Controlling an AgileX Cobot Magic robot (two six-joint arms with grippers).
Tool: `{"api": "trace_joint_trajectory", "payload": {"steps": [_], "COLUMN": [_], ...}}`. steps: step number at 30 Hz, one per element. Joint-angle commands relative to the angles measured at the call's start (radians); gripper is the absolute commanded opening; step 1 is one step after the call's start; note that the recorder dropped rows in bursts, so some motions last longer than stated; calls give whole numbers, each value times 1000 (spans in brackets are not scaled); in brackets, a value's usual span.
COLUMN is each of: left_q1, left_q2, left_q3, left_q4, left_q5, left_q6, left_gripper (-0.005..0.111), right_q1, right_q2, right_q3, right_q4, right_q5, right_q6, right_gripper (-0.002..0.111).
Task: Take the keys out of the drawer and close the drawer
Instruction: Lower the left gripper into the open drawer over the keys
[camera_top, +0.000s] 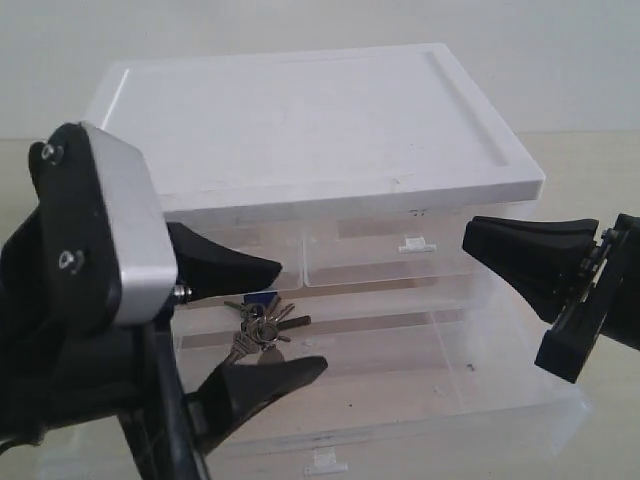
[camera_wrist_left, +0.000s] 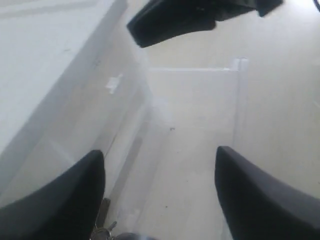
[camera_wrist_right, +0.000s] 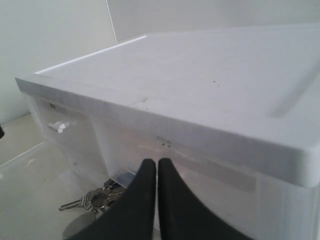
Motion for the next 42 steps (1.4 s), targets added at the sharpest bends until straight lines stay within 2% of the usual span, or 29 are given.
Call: {"api": "trace_joint_trajectory", "payload": {"steps": [1, 3, 9, 18, 21, 25, 26, 33, 42], "left_q1": [3, 3, 3, 3, 3, 3, 3, 3, 0], "left_q2": [60, 107, 191, 213, 231, 229, 227, 192, 192], "left_q3": [-2, -2, -4, 39, 46, 46, 46, 24, 24], "left_q4": [-144, -112, 23, 94, 97, 97, 100, 95, 40], "left_q5": [-83, -80, 85, 100, 93, 99, 107, 280, 276], "left_q6": [-30, -18, 97, 119, 119, 119, 122, 116, 97], "left_gripper": [59, 59, 59, 57, 43, 8, 5, 5, 6], "right_q1": [1, 1, 1, 1, 1, 1, 1, 1, 1], "right_q2": [2, 2, 2, 2, 2, 2, 2, 2, 2], "right_q3": [-4, -4, -4, -4, -4, -4, -4, -4, -4], "right_q4": [8, 8, 4, 4, 4, 4, 4, 4, 4], "right_q5": [-7, -7, 1, 1, 1, 1, 1, 1, 1], "right_q6": [0, 0, -1, 1, 1, 1, 1, 4, 4], "right_gripper": [0, 0, 0, 0, 0, 0, 0, 0, 0]}}
